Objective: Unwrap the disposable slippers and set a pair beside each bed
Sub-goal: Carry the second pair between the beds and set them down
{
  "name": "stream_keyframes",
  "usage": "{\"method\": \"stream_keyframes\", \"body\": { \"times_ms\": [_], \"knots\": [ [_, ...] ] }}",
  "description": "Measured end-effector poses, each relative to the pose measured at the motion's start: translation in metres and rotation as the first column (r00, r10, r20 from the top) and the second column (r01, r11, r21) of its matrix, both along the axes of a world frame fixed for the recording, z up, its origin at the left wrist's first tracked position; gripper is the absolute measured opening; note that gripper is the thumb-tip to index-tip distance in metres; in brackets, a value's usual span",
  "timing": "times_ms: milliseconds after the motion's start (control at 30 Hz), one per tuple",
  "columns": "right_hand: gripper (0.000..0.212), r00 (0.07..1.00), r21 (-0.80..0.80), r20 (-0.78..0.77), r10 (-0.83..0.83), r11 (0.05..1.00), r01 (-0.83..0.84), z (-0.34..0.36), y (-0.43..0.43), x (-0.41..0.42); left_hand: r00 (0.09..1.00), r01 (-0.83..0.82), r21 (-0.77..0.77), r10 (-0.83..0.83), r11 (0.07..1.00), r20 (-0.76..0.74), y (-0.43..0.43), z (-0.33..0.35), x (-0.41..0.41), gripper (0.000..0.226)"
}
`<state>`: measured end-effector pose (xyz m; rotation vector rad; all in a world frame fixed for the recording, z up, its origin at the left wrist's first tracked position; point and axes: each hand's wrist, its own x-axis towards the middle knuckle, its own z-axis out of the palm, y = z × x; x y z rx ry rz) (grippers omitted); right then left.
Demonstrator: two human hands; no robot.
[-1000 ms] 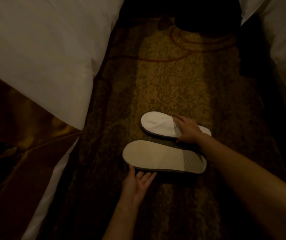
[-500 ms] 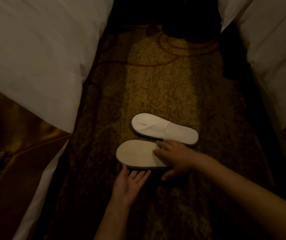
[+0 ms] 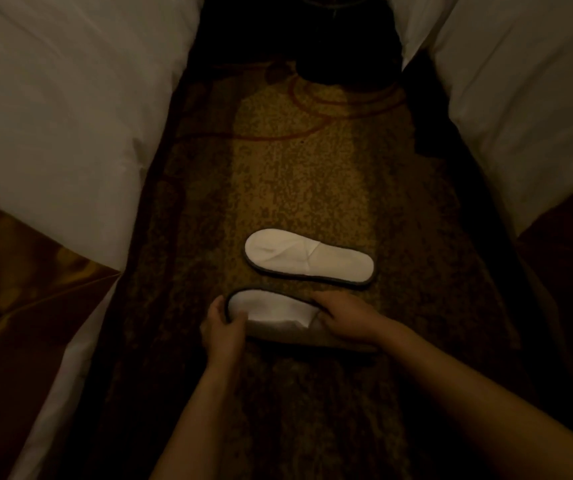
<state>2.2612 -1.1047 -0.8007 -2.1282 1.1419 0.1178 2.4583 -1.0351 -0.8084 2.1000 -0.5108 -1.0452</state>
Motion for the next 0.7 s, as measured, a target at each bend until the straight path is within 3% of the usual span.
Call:
{"method": "stream_keyframes", "body": {
  "times_ms": [67, 200, 367, 467, 700],
  "knots": [
    [0.039, 0.999, 0.002, -0.047, 0.016, 1.000, -0.016, -0.012, -0.006, -0.003, 0.976, 0.144, 0.103, -0.158, 0.984, 0.152, -0.005, -0.002, -0.003, 0.060],
    [0.056, 0.983, -0.252, -0.183, -0.031, 0.968, -0.016, -0.036, -0.005, -0.007, 0.843, 0.387, 0.323, -0.474, 0.864, 0.256, -0.014, -0.015, -0.004, 0.067],
    [0.104, 0.993, -0.178, -0.118, 0.004, 0.984, -0.025, -0.052, 0.029, -0.007, 0.772, 0.463, 0.387, -0.578, 0.797, 0.265, -0.013, -0.029, -0.005, 0.069],
    [0.103, 0.992, -0.195, -0.123, 0.010, 0.980, -0.034, -0.058, 0.037, -0.010, 0.731, 0.506, 0.379, -0.618, 0.775, 0.288, -0.010, -0.032, -0.007, 0.067],
    [0.100, 0.996, -0.159, -0.088, -0.002, 0.987, -0.012, -0.062, 0.038, -0.015, 0.745, 0.501, 0.357, -0.603, 0.788, 0.286, 0.007, -0.030, -0.006, 0.064]
  ]
}}
